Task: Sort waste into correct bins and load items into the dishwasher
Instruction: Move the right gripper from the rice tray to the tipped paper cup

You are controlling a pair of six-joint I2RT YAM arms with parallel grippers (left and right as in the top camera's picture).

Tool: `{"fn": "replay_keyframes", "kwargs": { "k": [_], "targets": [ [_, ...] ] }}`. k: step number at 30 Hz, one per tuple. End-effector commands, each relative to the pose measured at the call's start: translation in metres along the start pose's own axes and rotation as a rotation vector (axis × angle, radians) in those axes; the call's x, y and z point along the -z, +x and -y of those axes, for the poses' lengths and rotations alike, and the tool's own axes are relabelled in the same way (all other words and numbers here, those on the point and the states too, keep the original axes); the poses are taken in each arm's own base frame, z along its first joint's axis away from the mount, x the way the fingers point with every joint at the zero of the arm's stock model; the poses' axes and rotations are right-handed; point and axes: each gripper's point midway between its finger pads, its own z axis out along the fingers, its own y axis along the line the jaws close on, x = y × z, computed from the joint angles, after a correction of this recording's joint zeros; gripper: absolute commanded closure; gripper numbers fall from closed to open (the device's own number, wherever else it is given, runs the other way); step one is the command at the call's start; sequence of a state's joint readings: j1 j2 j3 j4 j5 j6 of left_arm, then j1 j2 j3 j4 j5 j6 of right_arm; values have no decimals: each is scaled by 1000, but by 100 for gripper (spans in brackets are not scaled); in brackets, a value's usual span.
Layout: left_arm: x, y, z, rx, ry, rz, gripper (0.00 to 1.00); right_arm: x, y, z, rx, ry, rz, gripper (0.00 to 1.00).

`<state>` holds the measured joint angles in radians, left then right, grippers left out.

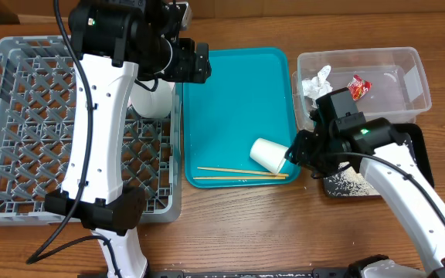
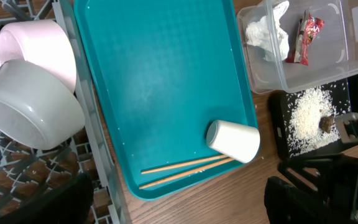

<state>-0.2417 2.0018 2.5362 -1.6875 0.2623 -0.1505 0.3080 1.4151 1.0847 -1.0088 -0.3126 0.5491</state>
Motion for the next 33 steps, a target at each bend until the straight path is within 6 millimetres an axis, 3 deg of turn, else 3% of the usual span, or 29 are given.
{"fn": "replay_keyframes", "kwargs": {
  "k": [1,6,8,17,24,33],
  "targets": [
    [5,2,5,-20,17,6,11,-14,2,3,-54,-36,5,57],
    [4,3,7,-26,20,3,11,-45,6,32,-165,17,41,61],
    [4,3,7,-26,20,3,11,-51,7,35,-164,10,40,62],
    [4,3,7,-26,20,3,11,-55,-3,20,-198,-64,67,62],
    [4,2,7,-27,20,4,10,-72,0,28,-251,-31,17,62],
    [4,2,8,-27,21,6,10,-74,4,2,-221,-156,-40,63]
  ]
}}
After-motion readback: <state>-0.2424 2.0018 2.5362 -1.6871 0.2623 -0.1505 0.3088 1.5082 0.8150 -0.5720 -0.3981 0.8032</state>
